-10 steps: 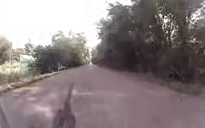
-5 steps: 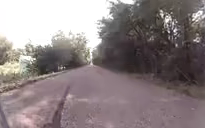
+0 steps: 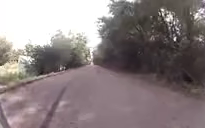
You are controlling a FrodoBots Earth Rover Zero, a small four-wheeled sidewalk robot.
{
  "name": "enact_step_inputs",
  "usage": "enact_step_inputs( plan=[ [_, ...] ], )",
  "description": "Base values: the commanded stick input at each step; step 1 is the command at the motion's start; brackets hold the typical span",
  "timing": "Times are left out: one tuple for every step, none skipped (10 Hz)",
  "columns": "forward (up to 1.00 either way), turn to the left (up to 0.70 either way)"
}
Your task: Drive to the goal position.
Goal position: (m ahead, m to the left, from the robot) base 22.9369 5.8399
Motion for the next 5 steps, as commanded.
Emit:
enact_step_inputs(
  plan=[
    [0.70, 0.00],
    [0.70, 0.00],
    [0.70, 0.00],
    [0.70, 0.00],
    [0.70, 0.00]
  ],
)
